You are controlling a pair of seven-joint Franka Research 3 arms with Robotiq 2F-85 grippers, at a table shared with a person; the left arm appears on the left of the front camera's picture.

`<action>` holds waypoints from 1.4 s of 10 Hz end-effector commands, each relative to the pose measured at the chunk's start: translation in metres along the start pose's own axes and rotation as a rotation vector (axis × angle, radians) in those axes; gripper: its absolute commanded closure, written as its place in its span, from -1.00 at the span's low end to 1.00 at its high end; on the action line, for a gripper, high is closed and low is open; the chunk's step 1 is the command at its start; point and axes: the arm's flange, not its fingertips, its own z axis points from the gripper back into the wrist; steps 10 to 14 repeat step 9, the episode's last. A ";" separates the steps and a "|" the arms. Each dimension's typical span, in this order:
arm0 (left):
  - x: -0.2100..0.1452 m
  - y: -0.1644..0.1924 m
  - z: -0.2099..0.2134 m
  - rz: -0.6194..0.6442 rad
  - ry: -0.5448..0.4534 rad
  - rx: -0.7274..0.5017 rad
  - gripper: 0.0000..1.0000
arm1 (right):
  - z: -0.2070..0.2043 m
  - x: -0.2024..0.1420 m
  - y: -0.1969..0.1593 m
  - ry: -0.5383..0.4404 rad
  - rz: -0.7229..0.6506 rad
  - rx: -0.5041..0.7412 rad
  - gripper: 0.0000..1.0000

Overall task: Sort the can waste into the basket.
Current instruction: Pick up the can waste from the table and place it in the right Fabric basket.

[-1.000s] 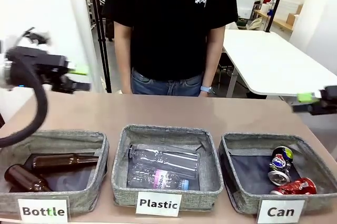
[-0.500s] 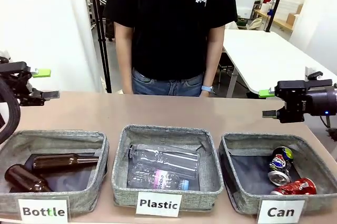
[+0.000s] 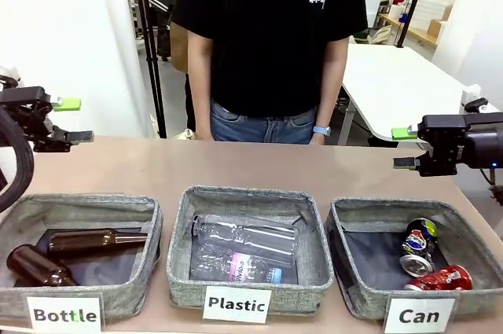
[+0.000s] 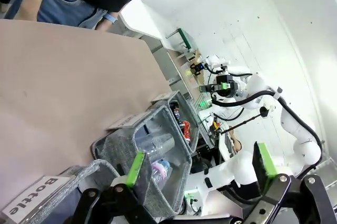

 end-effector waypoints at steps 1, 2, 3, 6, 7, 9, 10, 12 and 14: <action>-0.001 -0.002 0.001 0.003 0.008 0.012 -1.00 | 0.000 -0.001 -0.002 0.006 0.018 0.009 -1.00; -0.001 -0.002 0.001 0.003 0.008 0.012 -1.00 | 0.000 -0.001 -0.002 0.006 0.018 0.009 -1.00; -0.001 -0.002 0.001 0.003 0.008 0.012 -1.00 | 0.000 -0.001 -0.002 0.006 0.018 0.009 -1.00; -0.001 -0.002 0.001 0.003 0.008 0.012 -1.00 | 0.000 -0.001 -0.002 0.006 0.018 0.009 -1.00; -0.001 -0.002 0.001 0.003 0.008 0.012 -1.00 | 0.000 -0.001 -0.002 0.006 0.018 0.009 -1.00; -0.001 -0.002 0.001 0.003 0.008 0.012 -1.00 | 0.000 -0.001 -0.002 0.006 0.018 0.009 -1.00; -0.001 -0.002 0.001 0.003 0.008 0.012 -1.00 | 0.000 -0.001 -0.002 0.006 0.018 0.009 -1.00; -0.001 -0.002 0.001 0.003 0.008 0.012 -1.00 | 0.000 -0.001 -0.002 0.006 0.018 0.009 -1.00; -0.001 -0.002 0.001 0.003 0.008 0.012 -1.00 | 0.000 -0.001 -0.002 0.006 0.018 0.009 -1.00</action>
